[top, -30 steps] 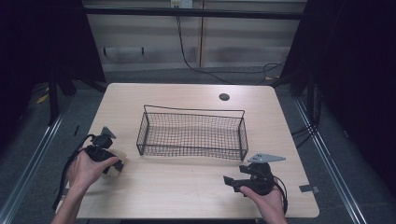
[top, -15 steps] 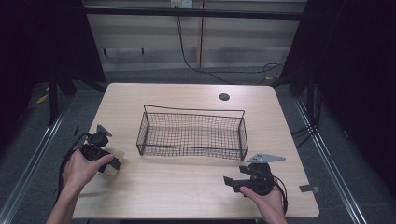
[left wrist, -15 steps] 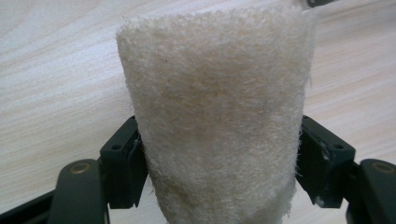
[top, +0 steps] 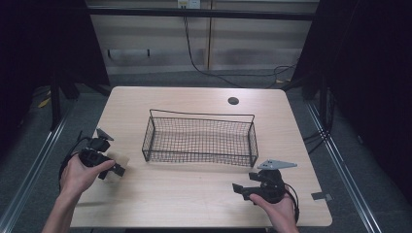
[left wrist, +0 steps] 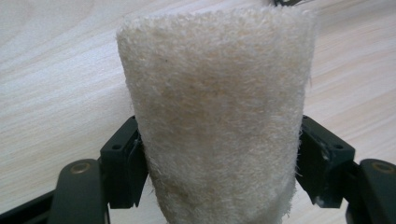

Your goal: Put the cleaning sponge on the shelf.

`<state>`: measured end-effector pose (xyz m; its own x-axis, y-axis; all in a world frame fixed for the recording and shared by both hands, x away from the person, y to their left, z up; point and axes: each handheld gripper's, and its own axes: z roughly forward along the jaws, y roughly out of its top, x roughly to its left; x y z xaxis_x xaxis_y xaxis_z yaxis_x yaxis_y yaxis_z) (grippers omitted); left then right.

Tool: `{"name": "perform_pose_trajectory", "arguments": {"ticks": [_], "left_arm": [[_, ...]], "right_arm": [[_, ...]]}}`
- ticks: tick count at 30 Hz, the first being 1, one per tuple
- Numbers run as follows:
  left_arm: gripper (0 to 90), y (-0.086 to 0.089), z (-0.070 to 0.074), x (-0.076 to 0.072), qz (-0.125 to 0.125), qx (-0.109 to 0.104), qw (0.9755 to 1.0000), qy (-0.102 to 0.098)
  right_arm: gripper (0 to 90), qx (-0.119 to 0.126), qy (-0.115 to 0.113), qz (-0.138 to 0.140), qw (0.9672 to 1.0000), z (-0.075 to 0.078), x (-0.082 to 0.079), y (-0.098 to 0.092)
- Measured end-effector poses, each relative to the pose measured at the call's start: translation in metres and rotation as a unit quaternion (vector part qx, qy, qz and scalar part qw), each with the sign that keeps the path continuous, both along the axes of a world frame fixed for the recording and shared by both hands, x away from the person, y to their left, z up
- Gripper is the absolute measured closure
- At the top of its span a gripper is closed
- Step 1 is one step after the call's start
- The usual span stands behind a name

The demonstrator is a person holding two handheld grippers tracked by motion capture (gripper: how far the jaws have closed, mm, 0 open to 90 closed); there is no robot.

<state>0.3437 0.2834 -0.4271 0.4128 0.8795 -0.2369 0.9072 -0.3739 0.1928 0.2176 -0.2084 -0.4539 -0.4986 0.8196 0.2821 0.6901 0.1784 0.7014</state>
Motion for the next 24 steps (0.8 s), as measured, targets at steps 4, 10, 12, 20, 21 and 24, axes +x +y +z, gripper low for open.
{"name": "perform_pose_trajectory", "arguments": {"ticks": [4, 10, 12, 20, 21, 24], "left_arm": [[28.3, 0.001, 0.007, -0.002, -0.012, -0.007, 0.9999, -0.008], [28.3, 0.002, 0.014, -0.004, -0.022, -0.020, 0.9995, -0.013], [28.3, 0.003, 0.016, -0.005, -0.022, -0.025, 0.9994, -0.013], [28.4, 0.007, 0.025, -0.007, -0.029, -0.038, 0.9987, -0.016], [28.3, 0.006, 0.026, -0.008, -0.030, -0.038, 0.9987, -0.016], [28.3, 0.005, 0.030, -0.009, -0.036, -0.041, 0.9983, -0.020]], "right_arm": [[19.2, 0.001, 0.000, 0.000, 1.0000, 0.000, 0.000, 0.000], [19.3, 0.001, 0.000, 0.000, 1.0000, 0.000, 0.000, 0.000], [19.3, 0.002, 0.000, 0.000, 1.0000, 0.000, 0.000, -0.001], [19.2, 0.002, 0.000, -0.001, 1.0000, 0.000, 0.000, -0.001], [19.2, 0.002, 0.000, -0.001, 1.0000, 0.000, 0.000, -0.001], [19.2, 0.003, -0.001, -0.002, 1.0000, 0.000, -0.001, -0.002]]}}
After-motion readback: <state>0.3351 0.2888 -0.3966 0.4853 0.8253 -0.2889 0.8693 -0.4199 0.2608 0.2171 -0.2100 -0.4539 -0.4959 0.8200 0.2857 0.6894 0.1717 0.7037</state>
